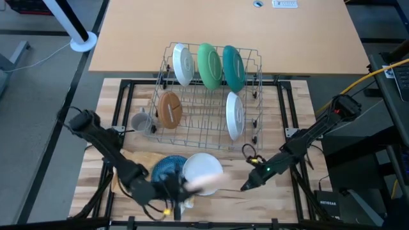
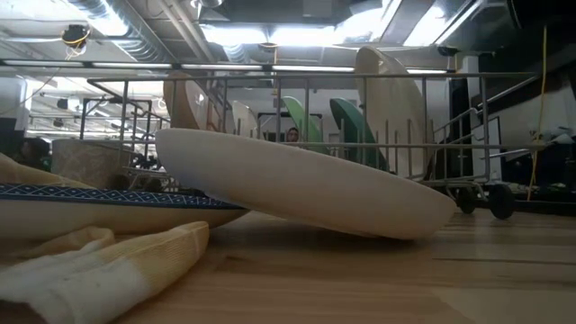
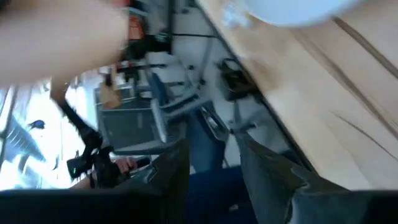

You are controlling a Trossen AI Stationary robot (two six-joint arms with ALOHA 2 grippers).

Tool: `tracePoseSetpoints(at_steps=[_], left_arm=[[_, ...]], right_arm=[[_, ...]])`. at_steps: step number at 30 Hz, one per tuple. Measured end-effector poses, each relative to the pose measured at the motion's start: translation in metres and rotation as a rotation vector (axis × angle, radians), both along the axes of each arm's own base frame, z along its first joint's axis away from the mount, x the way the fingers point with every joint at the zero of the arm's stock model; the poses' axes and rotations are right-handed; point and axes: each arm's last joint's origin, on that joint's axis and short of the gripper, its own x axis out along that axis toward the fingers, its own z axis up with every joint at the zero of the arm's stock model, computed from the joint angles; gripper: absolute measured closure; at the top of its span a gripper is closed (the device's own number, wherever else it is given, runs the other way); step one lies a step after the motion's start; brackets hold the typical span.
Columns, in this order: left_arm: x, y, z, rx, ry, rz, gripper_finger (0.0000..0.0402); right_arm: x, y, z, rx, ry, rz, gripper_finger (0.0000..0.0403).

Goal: Sort dishes
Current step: Put the orange plate in the dish rack

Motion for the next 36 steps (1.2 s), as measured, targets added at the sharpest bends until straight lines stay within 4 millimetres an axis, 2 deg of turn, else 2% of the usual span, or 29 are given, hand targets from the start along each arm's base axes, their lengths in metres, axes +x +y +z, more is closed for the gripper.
tracePoseSetpoints(at_steps=[7,10,14,18,24,29,32,36], left_arm=[[-0.038,0.043,0.055,-0.030,-0.073,0.512,0.0374],[-0.044,0.060,0.065,-0.028,-0.083,0.704,0.0376],[-0.038,0.084,0.069,-0.062,-0.111,0.902,0.0376],[-0.021,0.112,0.063,-0.129,-0.148,0.960,0.0374],[-0.008,0.163,0.037,-0.219,-0.164,1.078,0.0376],[-0.008,0.205,0.008,-0.434,0.043,1.052,0.0375],[-0.013,0.221,-0.002,-0.486,0.135,1.106,0.0374],[-0.013,0.232,-0.002,-0.494,0.135,1.147,0.0376]], right_arm=[[-0.015,-0.017,0.040,-0.105,-0.295,-0.073,0.0256],[-0.025,-0.027,0.059,-0.168,-0.429,-0.138,0.0256],[-0.040,-0.043,0.081,-0.221,-0.567,-0.234,0.0255],[-0.055,-0.056,0.098,-0.213,-0.660,-0.294,0.0255],[-0.073,-0.071,0.114,-0.203,-0.767,-0.325,0.0255],[-0.083,-0.079,0.121,-0.234,-0.842,-0.336,0.0255],[-0.087,-0.081,0.123,-0.253,-0.868,-0.343,0.0255],[-0.088,-0.082,0.123,-0.277,-0.877,-0.343,0.0255]])
